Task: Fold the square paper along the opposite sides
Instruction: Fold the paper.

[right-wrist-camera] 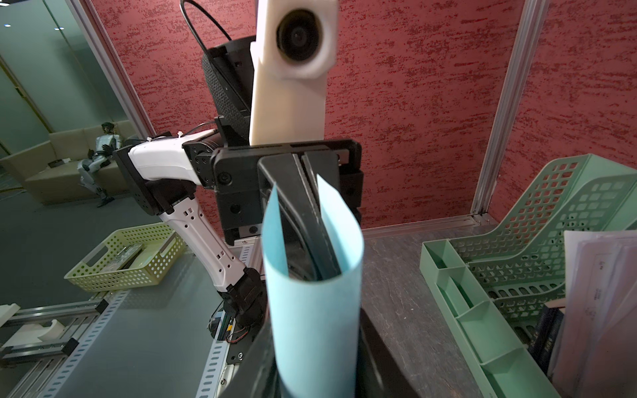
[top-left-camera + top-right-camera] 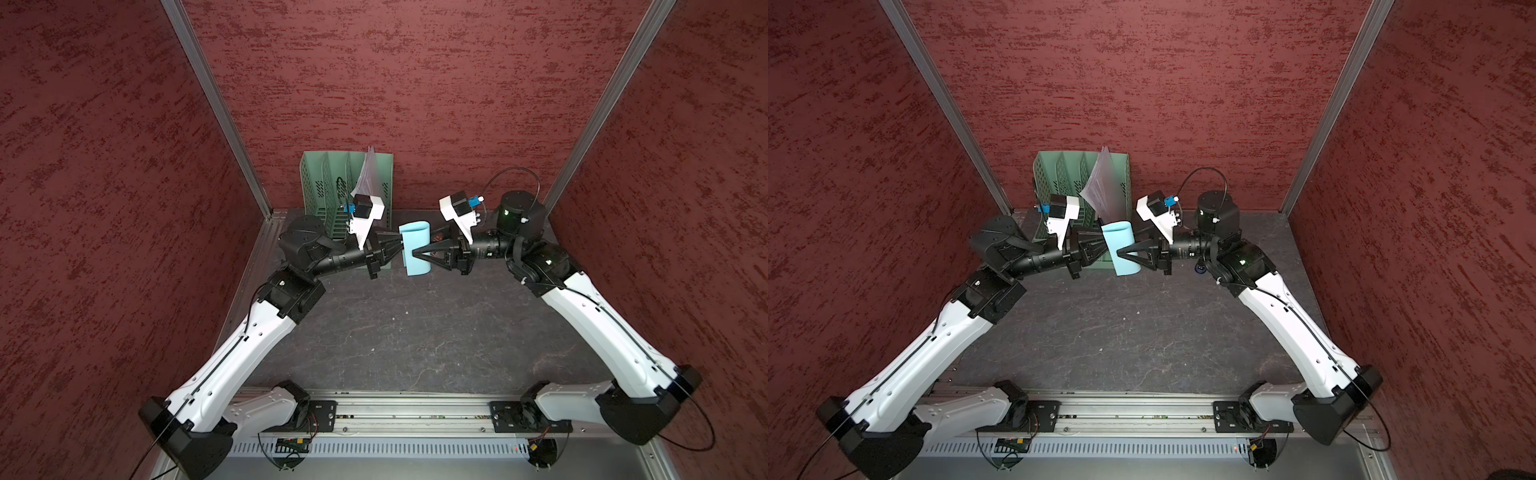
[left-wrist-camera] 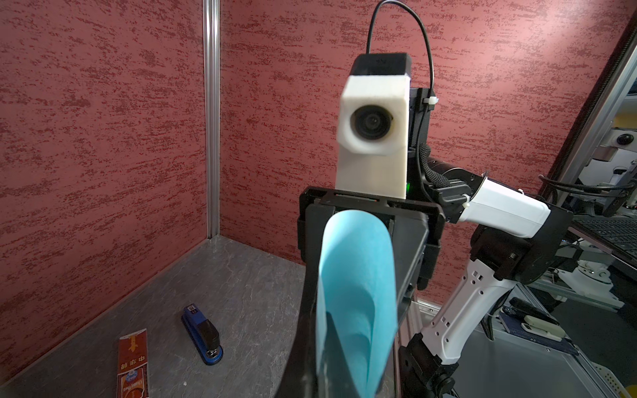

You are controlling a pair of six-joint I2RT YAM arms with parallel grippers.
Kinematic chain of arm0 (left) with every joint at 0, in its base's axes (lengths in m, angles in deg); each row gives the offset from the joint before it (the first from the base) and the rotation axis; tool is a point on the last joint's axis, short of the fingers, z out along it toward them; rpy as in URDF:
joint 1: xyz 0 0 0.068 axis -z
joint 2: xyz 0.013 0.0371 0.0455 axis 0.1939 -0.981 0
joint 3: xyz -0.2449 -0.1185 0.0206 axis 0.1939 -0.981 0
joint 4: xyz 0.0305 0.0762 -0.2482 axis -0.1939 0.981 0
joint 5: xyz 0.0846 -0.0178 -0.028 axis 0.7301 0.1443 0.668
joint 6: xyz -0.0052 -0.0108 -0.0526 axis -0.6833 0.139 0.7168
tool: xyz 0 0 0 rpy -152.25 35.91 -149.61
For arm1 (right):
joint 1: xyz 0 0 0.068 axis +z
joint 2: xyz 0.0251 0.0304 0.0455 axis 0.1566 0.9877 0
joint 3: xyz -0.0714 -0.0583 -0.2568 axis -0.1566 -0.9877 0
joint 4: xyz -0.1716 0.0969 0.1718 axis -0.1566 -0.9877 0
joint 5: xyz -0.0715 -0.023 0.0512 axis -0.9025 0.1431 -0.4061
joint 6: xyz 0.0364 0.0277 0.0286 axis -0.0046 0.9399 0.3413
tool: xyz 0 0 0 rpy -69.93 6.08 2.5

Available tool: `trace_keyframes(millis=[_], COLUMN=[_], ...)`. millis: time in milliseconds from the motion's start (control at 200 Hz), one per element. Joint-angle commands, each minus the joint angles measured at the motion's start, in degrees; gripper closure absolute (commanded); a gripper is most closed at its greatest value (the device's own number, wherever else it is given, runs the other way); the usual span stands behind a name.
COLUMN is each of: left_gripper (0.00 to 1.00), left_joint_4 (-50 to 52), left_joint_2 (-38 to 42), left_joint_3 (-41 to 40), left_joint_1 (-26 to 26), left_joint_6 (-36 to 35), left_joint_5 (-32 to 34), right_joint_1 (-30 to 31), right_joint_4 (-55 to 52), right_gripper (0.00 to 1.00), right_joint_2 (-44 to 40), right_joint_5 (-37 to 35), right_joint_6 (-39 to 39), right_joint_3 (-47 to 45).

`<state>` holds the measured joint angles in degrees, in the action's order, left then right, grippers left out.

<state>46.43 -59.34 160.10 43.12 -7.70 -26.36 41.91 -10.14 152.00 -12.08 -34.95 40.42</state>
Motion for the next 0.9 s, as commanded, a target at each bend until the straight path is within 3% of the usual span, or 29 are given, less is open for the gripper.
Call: trace_keyframes(millis=[0,897], left_gripper=[1.00,1.00], left_joint_4=[1.34,1.25], left_joint_2=[-1.14,-1.14], left_joint_3=[-0.55,-0.73], left_joint_1=[0.33,0.66], left_joint_6=[0.72,0.89], left_joint_5=[-0.99,-1.20], right_joint_1=[0.61,0.74], right_joint_4=[4.11,4.63], right_gripper=[0.65,0.71], right_joint_2=[-0.25,0.18], right_joint_5=[0.91,0.63], right_joint_6=[0.37,0.58], right_joint_3=[0.16,0.48])
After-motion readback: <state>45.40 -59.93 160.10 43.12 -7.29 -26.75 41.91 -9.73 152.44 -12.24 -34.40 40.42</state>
